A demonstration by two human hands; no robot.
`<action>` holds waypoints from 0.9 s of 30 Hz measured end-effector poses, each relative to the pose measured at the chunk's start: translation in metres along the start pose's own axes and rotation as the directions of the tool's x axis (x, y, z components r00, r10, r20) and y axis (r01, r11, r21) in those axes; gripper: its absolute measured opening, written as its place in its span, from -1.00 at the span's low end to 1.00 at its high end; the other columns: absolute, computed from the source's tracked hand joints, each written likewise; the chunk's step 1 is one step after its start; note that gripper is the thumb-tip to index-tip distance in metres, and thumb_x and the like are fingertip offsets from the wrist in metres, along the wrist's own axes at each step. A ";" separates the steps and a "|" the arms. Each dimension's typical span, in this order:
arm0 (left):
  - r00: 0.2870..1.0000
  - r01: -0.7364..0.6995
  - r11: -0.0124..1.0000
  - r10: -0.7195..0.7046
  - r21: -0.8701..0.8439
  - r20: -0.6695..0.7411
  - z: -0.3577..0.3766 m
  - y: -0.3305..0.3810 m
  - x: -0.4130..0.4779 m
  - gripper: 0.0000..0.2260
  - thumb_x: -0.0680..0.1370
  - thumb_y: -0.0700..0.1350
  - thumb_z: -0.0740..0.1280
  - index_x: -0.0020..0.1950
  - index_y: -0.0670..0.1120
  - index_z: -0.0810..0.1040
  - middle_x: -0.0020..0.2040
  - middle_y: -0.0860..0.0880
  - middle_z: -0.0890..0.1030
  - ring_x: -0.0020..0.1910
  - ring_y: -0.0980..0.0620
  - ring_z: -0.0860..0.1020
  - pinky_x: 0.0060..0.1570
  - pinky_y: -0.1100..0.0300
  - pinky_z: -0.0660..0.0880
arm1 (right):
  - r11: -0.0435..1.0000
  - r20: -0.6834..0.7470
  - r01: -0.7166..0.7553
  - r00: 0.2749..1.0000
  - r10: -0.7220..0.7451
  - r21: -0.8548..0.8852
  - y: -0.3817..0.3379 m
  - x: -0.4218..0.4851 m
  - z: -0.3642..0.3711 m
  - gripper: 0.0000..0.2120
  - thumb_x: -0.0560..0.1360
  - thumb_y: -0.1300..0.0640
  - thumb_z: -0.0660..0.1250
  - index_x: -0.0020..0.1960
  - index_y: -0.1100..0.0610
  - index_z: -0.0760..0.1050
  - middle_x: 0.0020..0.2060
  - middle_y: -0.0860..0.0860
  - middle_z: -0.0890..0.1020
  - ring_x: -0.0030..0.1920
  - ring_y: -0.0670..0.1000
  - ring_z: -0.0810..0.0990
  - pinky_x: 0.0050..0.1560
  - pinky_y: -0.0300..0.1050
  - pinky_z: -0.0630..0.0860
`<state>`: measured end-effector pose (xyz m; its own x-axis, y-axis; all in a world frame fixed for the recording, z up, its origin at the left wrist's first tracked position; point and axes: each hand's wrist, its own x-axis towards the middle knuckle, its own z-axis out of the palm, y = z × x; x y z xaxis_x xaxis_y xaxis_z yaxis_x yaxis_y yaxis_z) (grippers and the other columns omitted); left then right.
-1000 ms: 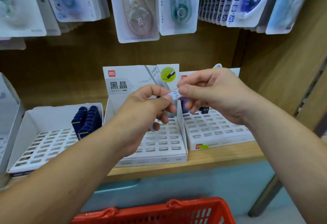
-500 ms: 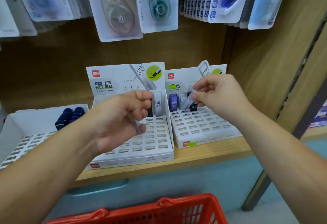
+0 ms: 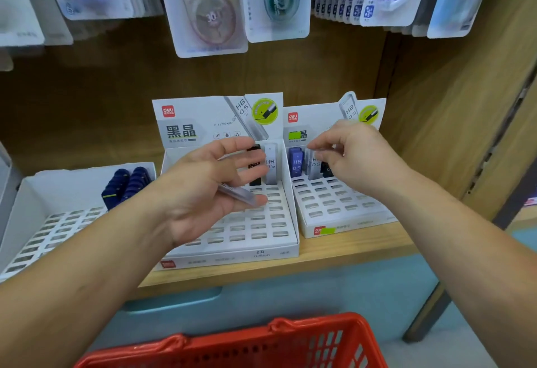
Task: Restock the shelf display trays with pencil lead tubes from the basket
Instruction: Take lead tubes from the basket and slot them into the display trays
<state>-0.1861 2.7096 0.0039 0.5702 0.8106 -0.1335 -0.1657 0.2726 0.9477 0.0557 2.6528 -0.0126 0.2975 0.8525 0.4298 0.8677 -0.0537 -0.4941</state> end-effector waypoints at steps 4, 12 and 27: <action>1.000 0.010 0.995 -0.010 -0.098 0.004 -0.003 0.005 0.000 -0.49 0.55 -0.58 0.14 0.33 -0.16 0.57 0.22 -0.21 0.69 0.20 -0.21 0.68 0.12 -0.39 0.59 | 0.978 0.005 -0.013 1.000 0.014 -0.209 -0.011 -0.001 0.005 -0.79 0.61 0.10 0.42 0.21 -0.05 0.69 -0.01 -0.06 0.46 0.04 0.04 0.53 0.04 0.06 0.57; 0.999 -0.030 0.970 0.036 -0.240 0.018 0.002 0.009 0.001 -0.57 0.62 -0.46 0.08 0.43 -0.19 0.45 0.24 -0.24 0.67 0.15 -0.25 0.70 0.19 -0.17 0.62 | 0.899 0.112 0.233 0.950 -0.293 0.372 -0.087 -0.021 0.011 -0.84 0.34 0.10 0.67 -0.12 -0.02 0.74 -0.25 -0.16 0.62 -0.28 -0.26 0.57 -0.21 -0.37 0.45; 0.941 -0.248 0.931 0.297 0.268 -0.162 -0.017 0.014 0.004 -0.76 0.48 -0.21 0.56 0.10 -0.17 0.62 -0.13 -0.15 0.74 -0.18 -0.10 0.71 -0.13 0.10 0.64 | 0.910 0.082 0.039 0.993 -0.079 0.412 -0.071 -0.012 0.016 -0.75 0.33 0.11 0.68 -0.03 0.00 0.72 -0.38 -0.25 0.64 -0.37 -0.20 0.54 -0.23 -0.35 0.46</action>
<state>-0.1996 2.7252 0.0123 0.3575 0.9276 0.1087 -0.0802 -0.0854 0.9931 -0.0155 2.6549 0.0053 0.1940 0.8937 0.4045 0.6377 0.1984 -0.7443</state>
